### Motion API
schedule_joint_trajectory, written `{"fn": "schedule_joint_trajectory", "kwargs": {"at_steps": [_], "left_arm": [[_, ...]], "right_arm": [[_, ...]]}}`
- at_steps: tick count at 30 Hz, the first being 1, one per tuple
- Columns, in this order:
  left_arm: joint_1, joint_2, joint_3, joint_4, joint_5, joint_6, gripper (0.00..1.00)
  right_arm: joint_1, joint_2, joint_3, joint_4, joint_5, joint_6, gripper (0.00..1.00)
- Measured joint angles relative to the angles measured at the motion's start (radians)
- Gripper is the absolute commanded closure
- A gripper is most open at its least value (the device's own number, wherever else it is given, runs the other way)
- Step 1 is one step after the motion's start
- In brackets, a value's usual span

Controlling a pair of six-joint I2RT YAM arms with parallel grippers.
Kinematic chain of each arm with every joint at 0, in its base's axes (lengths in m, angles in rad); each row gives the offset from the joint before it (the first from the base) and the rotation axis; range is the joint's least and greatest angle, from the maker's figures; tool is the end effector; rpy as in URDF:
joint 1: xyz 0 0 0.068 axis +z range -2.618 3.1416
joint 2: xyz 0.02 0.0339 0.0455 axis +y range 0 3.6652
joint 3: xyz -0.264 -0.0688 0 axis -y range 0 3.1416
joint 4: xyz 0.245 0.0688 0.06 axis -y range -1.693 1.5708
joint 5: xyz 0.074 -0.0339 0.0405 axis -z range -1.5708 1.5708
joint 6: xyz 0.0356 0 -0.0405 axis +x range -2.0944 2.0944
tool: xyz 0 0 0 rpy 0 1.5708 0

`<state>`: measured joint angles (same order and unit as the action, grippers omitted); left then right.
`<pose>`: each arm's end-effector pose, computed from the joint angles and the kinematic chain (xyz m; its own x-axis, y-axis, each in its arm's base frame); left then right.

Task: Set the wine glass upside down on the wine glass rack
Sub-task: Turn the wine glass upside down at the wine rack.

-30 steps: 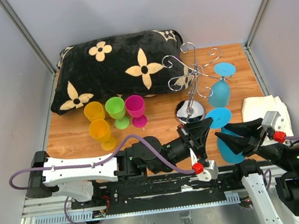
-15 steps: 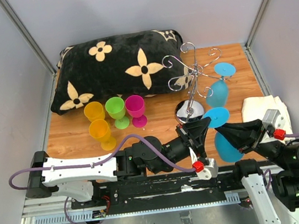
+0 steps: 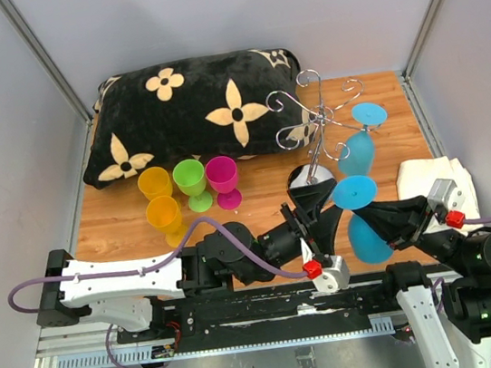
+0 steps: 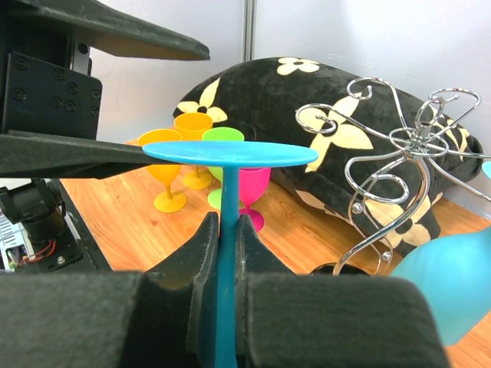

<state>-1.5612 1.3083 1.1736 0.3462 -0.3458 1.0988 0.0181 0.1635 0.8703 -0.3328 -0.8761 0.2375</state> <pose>0.0150 -0.3073 0.4176 0.8360 0.2078 -0.5079 0.4245 0.3417 0.8385 -0.0035 0.0273 0.3966 0.1841 0.1540 -0.9708 -0.7922 0.6079 -0.0538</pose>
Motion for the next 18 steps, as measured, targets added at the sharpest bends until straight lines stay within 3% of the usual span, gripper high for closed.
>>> {"fn": "schedule_joint_trajectory", "kwargs": {"at_steps": [9,13,18], "left_arm": [[0.047,-0.065,0.006,-0.031,-0.006,-0.114,0.3],[0.2,-0.099,0.06,-0.089,0.037,-0.293,0.17],[0.423,-0.079,0.204,-0.175,0.009,-0.591,0.17]], "right_arm": [[0.0,-0.04,-0.032,0.022,0.114,-0.028,0.99],[0.0,-0.063,-0.083,0.051,0.171,-0.041,0.99],[0.0,-0.088,-0.121,0.064,0.311,-0.058,0.99]]}}
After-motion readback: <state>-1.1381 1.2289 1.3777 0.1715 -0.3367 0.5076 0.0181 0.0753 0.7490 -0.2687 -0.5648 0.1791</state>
